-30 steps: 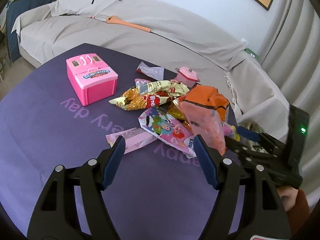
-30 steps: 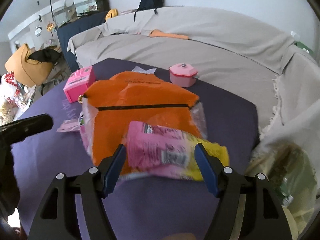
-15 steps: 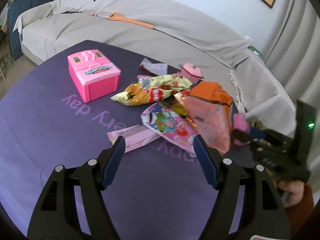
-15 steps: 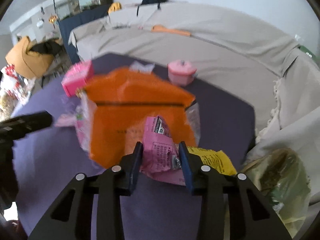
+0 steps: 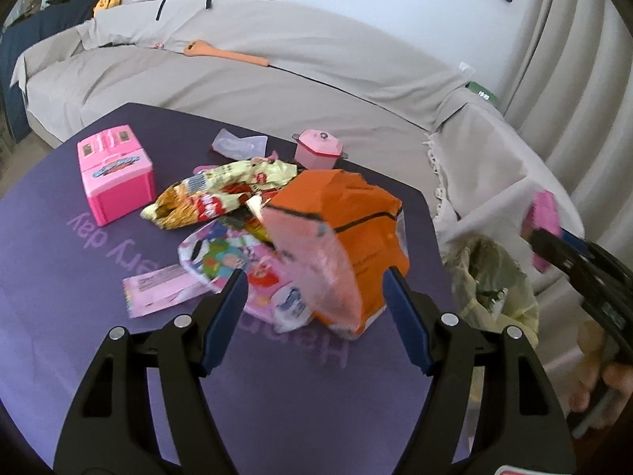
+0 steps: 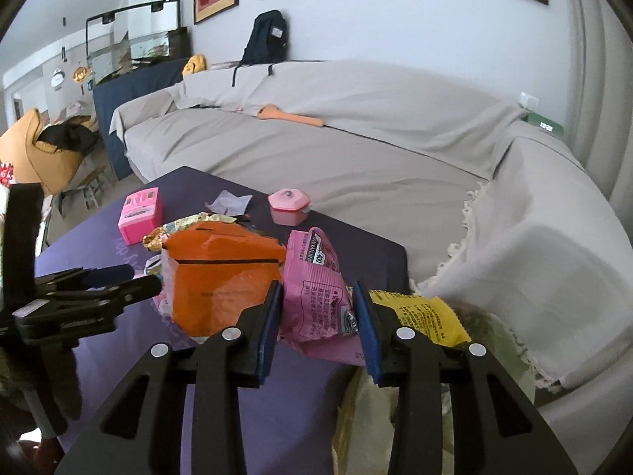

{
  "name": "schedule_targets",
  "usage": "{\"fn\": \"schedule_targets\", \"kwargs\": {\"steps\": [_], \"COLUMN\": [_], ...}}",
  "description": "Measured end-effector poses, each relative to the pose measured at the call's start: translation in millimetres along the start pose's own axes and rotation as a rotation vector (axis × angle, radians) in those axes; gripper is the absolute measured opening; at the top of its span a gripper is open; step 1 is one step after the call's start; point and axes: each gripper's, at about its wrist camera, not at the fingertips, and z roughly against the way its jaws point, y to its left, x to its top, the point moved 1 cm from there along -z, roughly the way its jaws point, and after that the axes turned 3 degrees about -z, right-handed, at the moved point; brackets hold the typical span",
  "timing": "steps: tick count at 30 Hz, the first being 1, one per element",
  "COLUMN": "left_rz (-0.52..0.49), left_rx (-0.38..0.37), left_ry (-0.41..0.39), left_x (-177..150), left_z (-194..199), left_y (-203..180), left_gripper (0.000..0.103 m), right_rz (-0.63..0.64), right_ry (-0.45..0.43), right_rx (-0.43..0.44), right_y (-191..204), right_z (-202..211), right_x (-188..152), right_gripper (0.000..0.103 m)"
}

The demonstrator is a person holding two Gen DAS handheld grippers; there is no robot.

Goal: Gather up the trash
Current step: 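Carry the pink wrapper over the bin and release it with the right gripper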

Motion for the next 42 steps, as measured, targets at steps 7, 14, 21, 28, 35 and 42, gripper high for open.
{"fn": "schedule_targets", "kwargs": {"steps": [7, 14, 21, 28, 35, 42], "left_rz": [-0.059, -0.029, -0.029, -0.037, -0.116, -0.187], "left_rx": [0.116, 0.094, 0.064, 0.045, -0.039, -0.128], "left_ry": [0.032, 0.086, -0.034, -0.153, -0.139, -0.058], "left_x": [4.2, -0.2, 37.4, 74.0, 71.4, 56.6], "left_z": [-31.2, -43.9, 12.5, 74.4, 80.1, 48.9], "left_y": [-19.9, -12.5, -3.9, -13.4, -67.1, -128.3], "left_gripper": [0.067, 0.019, 0.012, 0.012, 0.012, 0.012], "right_rz": [-0.029, -0.038, -0.065, -0.089, -0.105, -0.139], "right_ry": [-0.010, -0.013, -0.056, -0.132, -0.180, -0.187], "right_rx": [-0.012, -0.028, -0.021, -0.005, -0.044, -0.081], "right_y": [-16.0, -26.2, -39.1, -56.5, -83.7, -119.2], "right_z": [5.7, 9.6, 31.6, 72.3, 109.9, 126.4], "right_x": [-6.4, -12.6, -2.4, 9.3, 0.6, -15.4], "right_gripper": [0.035, 0.035, 0.035, 0.035, 0.035, 0.035]}}
